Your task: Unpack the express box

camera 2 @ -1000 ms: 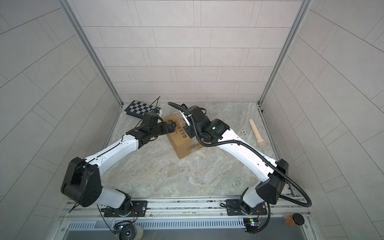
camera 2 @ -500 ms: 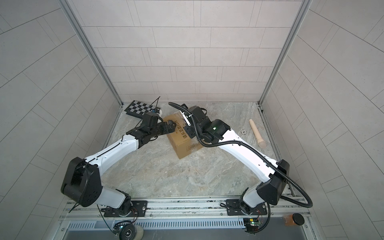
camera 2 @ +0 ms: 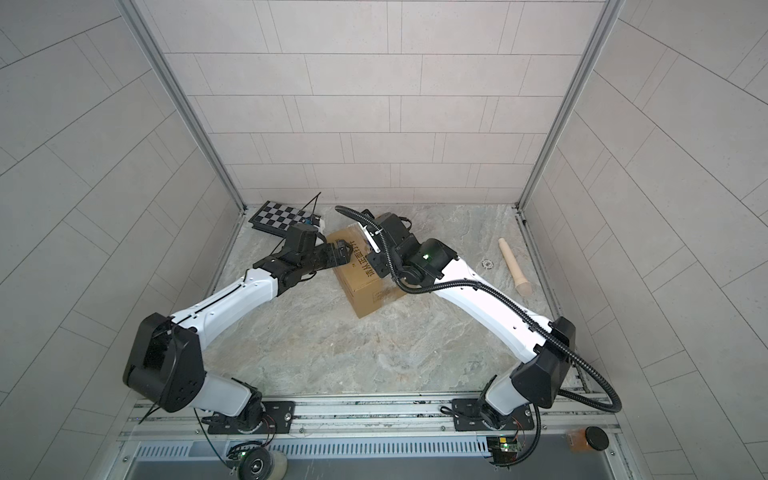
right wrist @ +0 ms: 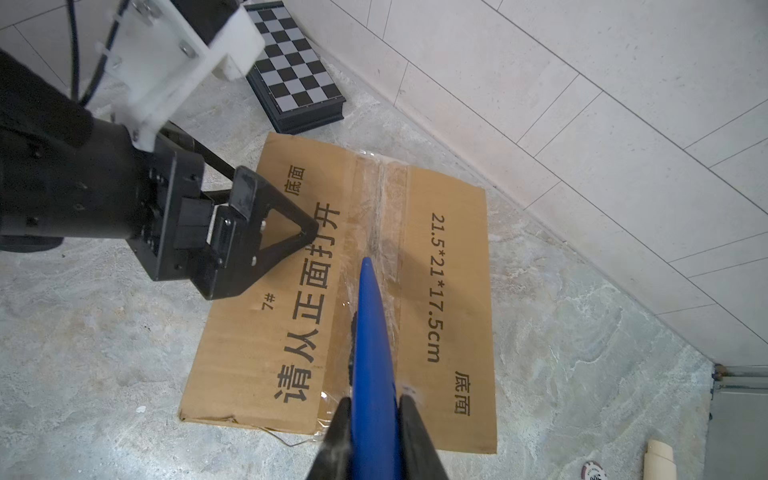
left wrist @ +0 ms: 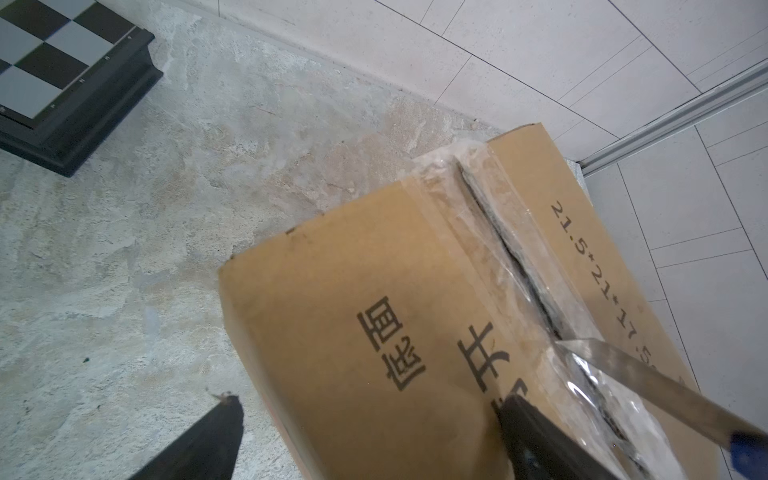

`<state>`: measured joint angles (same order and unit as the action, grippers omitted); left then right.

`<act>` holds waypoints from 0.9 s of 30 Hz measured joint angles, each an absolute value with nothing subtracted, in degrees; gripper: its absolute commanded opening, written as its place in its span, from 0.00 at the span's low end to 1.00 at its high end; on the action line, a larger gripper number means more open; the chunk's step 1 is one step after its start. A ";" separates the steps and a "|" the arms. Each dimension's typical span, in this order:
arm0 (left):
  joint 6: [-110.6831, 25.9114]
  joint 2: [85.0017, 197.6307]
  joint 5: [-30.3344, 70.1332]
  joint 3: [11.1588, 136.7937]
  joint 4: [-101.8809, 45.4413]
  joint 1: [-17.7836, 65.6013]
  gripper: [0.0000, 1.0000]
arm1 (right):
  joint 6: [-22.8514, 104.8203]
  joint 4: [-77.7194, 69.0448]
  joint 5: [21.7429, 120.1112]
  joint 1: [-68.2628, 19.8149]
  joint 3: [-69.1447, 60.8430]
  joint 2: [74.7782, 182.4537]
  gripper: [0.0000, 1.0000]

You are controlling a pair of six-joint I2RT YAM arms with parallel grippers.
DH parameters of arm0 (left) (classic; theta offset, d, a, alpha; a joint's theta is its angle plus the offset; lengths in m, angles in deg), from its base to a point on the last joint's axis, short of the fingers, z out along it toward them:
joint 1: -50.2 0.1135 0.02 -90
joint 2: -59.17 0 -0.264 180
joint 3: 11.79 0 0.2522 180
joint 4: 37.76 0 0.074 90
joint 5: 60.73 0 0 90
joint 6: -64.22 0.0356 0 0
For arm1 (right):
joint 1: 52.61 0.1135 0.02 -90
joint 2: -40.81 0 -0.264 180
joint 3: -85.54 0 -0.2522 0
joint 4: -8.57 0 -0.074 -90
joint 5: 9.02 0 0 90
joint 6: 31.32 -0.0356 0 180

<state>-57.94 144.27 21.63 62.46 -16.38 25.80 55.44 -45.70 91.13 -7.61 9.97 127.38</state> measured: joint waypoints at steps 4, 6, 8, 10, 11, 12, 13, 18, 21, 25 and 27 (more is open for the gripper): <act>-57.96 144.36 21.59 62.46 -16.38 25.82 1.00 | 55.44 -45.66 91.66 -7.55 9.79 127.40 0.00; -57.96 144.36 21.61 62.46 -16.38 25.82 1.00 | 55.44 -45.63 91.74 -7.55 9.77 127.40 0.00; -58.09 144.36 21.61 62.46 -16.38 25.82 1.00 | 55.44 -45.57 91.77 -7.55 9.69 127.40 0.00; -58.14 144.36 21.61 62.46 -16.38 25.82 1.00 | 55.44 -45.50 91.81 -7.53 9.58 127.40 0.00; -58.14 144.36 21.61 62.46 -16.36 25.82 1.00 | 55.44 -45.44 91.83 -7.53 9.47 127.40 0.00; -58.16 144.36 21.63 62.46 -16.38 25.82 1.00 | 55.44 -45.42 91.88 -7.51 9.36 127.40 0.00; -58.20 144.36 21.63 62.46 -16.36 25.82 1.00 | 55.44 -45.39 91.92 -7.48 9.25 127.40 0.00; -58.31 144.38 21.63 62.46 -16.23 25.88 1.00 | 55.42 -45.22 92.25 -7.35 8.77 127.40 0.00; -58.31 144.38 21.59 62.46 -16.16 25.99 1.00 | 55.44 -44.80 92.44 -7.24 8.40 127.40 0.00; -58.36 143.90 20.15 62.46 -15.95 27.19 1.00 | 55.42 -44.63 92.42 -7.24 8.35 127.42 0.00; -58.31 142.74 19.38 62.49 -14.98 28.07 1.00 | 55.35 -44.32 92.42 -7.24 8.33 127.42 0.00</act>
<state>-58.31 142.74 19.38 62.49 -14.98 28.07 55.35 -44.32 92.42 -7.24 8.33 127.42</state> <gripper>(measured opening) 0.997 0.185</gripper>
